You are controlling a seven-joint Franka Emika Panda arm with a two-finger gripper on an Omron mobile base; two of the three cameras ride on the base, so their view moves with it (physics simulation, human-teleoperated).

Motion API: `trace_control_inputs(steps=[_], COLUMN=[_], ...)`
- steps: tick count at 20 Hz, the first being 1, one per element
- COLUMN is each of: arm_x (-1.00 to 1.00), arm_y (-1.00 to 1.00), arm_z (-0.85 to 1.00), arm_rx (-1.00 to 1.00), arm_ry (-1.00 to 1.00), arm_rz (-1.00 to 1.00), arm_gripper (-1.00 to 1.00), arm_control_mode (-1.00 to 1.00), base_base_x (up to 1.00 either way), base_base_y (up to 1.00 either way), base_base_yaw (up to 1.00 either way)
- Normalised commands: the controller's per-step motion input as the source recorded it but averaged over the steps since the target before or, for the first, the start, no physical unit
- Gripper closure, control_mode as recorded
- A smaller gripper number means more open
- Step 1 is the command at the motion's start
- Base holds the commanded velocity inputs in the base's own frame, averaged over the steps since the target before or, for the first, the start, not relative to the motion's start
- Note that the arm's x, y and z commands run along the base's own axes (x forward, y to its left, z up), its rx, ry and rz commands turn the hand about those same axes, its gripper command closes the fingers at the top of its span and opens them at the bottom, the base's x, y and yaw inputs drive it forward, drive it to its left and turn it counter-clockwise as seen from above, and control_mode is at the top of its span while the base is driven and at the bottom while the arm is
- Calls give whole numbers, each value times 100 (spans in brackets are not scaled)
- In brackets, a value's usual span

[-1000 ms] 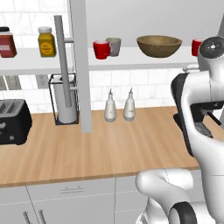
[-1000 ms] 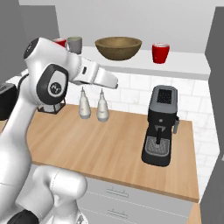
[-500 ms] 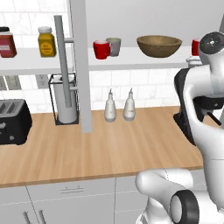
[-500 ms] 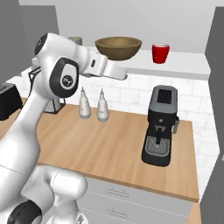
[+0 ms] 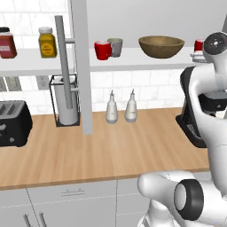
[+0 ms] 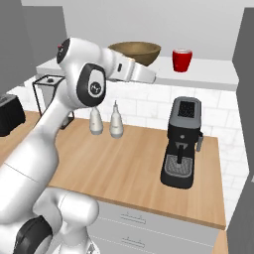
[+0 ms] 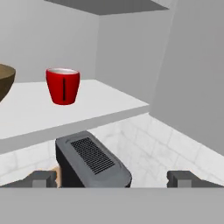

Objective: Gather all objects into one cabinet and sort the glasses and bowls to opposite sides.

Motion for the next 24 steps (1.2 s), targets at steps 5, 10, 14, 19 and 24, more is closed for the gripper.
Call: trace_control_inputs(steps=[5, 10, 14, 19, 24], arm_x=[58, 48, 59, 58, 38], arm_y=[-25, -31, -16, -4, -19], arm_z=[37, -3, -62, -60, 2], arm_rx=[7, 7, 0, 0, 0], arm_ry=[17, 8, -8, -15, -20], arm_rz=[1, 6, 9, 12, 5], arm_gripper=[-100, -100, -100, -100, -100], arm_control_mode=[-100, -100, -100, -100, -100], base_base_x=[0, 0, 0, 0, 0], base_base_y=[0, 0, 0, 0, 0], base_base_yaw=[0, 0, 0, 0, 0])
